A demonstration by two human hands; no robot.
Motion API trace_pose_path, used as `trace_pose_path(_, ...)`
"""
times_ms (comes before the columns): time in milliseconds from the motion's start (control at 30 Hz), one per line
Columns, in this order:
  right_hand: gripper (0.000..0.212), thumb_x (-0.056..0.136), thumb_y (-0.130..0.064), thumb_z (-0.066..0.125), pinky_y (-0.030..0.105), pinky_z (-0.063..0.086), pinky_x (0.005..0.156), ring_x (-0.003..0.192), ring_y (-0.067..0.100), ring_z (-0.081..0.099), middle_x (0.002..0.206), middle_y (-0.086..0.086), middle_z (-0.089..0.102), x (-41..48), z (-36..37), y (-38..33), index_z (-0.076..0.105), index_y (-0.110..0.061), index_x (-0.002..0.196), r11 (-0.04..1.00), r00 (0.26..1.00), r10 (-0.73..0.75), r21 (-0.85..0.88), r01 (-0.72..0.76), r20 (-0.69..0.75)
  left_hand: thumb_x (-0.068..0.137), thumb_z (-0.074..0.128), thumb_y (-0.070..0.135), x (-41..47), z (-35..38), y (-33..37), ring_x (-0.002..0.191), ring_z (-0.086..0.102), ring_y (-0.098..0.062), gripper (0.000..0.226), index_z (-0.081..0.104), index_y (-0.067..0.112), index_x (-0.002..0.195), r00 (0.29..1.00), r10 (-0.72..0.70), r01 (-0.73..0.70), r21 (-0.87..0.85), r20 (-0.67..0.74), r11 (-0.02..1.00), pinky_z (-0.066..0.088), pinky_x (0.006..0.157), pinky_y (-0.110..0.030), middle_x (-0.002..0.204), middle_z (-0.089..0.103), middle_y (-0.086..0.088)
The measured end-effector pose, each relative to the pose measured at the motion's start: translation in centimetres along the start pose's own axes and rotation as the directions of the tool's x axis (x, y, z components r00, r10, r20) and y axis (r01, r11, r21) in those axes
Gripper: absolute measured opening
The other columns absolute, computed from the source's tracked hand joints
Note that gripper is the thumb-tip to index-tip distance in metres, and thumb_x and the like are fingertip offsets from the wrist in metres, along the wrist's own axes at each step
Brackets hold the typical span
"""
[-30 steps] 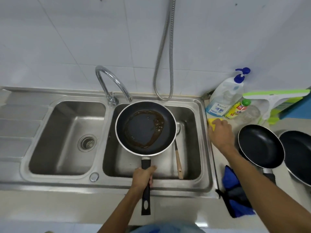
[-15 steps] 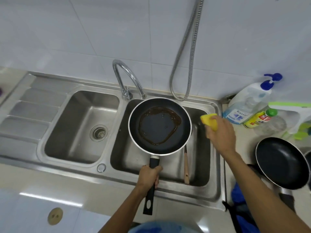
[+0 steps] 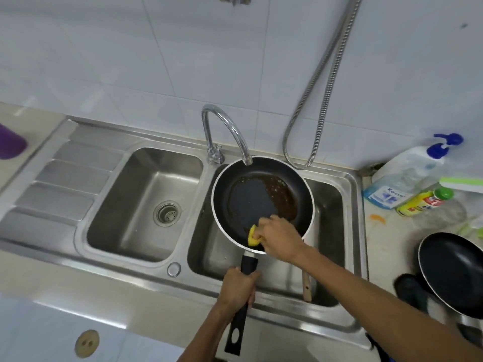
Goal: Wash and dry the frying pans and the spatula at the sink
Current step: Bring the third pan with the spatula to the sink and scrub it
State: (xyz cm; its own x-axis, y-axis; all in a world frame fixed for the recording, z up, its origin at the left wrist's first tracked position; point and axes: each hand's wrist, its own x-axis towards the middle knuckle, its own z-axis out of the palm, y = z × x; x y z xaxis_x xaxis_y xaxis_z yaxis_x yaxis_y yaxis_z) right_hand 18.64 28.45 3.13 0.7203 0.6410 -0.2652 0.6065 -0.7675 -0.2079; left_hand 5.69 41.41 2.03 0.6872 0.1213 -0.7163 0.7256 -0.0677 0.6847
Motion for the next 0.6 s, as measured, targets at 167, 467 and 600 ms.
trace_pose_path(167, 0.024, 0.089, -0.016, 0.062, 0.044, 0.053, 0.082, 0.097, 0.034, 0.057, 0.106, 0.005, 0.062, 9.0, -2.1, -0.8, 0.075, -0.026, 0.107, 0.999, 0.979, 0.042, 0.038, -0.035, -0.198, 0.083, 0.062, 0.011, -0.9, -0.5, -0.2, 0.037, 0.039, -0.020, 0.032, 0.047, 0.011, 0.055, 0.996, -0.001, 0.001, 0.005, 0.085, 1.000, 0.035, 0.042, -0.027, 0.048, 0.044, -0.012)
trace_pose_path(467, 0.031, 0.085, -0.021, 0.061, 0.040, 0.050, 0.081, 0.099, 0.033, 0.061, 0.112, 0.001, 0.066, 1.9, -0.6, 5.1, 0.068, -0.027, 0.115, 0.949, 0.941, 0.295, -0.063, -0.309, -0.166, 0.087, 0.061, 0.010, 0.2, -2.6, 0.5, 0.034, 0.042, -0.021, 0.038, 0.051, 0.013, 0.051, 0.999, 0.007, -0.007, -0.006, 0.054, 1.000, 0.038, 0.043, -0.027, 0.045, 0.048, -0.012)
trace_pose_path(600, 0.034, 0.082, -0.021, 0.058, 0.042, 0.053, 0.083, 0.090, 0.030, 0.062, 0.109, -0.005, 0.068, 0.7, 2.3, -1.0, 0.075, -0.033, 0.109, 0.989, 0.998, 0.037, 0.149, -0.028, -0.060, 0.086, 0.060, 0.008, 0.3, -2.0, 0.1, 0.032, 0.042, -0.021, 0.045, 0.049, 0.015, 0.044, 0.999, 0.016, -0.018, 0.042, 0.043, 0.999, 0.036, 0.043, -0.026, 0.040, 0.047, -0.011)
